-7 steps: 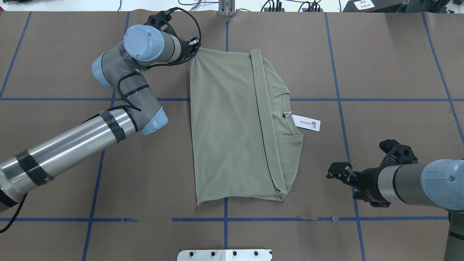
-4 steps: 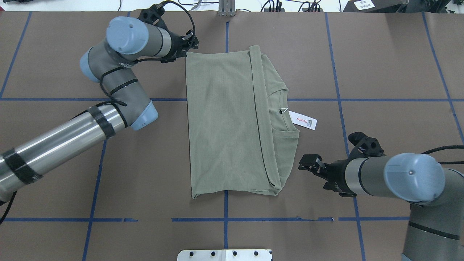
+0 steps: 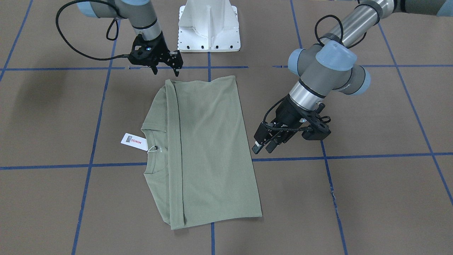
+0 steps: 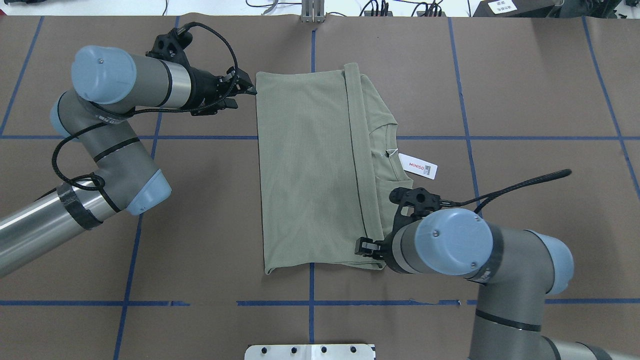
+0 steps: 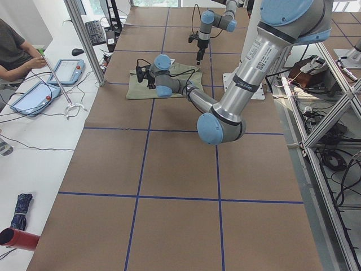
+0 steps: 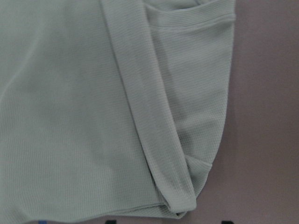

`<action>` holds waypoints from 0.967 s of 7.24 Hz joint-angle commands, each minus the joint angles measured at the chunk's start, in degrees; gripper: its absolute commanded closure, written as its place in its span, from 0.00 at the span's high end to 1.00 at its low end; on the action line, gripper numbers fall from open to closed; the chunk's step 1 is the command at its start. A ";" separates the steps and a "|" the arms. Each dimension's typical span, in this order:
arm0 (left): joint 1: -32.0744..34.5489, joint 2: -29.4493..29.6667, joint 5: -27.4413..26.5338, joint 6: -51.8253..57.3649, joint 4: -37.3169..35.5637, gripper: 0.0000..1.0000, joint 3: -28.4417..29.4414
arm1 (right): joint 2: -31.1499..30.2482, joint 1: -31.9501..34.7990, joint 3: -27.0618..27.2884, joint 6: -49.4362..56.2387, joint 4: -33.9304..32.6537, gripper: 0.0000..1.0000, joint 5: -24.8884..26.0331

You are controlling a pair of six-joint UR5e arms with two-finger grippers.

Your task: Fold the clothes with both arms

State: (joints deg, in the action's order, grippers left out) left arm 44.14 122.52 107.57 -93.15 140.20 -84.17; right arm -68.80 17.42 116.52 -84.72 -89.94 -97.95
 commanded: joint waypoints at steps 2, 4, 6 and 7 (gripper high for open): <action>-0.20 -0.36 0.10 -0.11 -0.01 0.64 -0.30 | 4.12 -0.28 -2.69 30.50 -8.76 0.72 0.48; -0.55 -0.35 0.01 -0.11 -0.01 0.65 -0.12 | 5.16 0.16 -5.60 40.04 -9.81 0.64 0.13; -0.81 -0.36 -0.08 -0.19 -0.01 0.65 -0.12 | 5.87 0.08 -5.78 43.14 -12.19 0.59 0.21; -0.81 -0.36 -0.08 -0.19 -0.01 0.65 -0.12 | 6.22 -0.01 -6.22 43.23 -12.28 0.57 0.39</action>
State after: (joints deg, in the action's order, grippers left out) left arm 43.39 122.17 107.50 -93.31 140.19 -84.29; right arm -63.02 17.47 110.77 -42.22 -101.75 -97.74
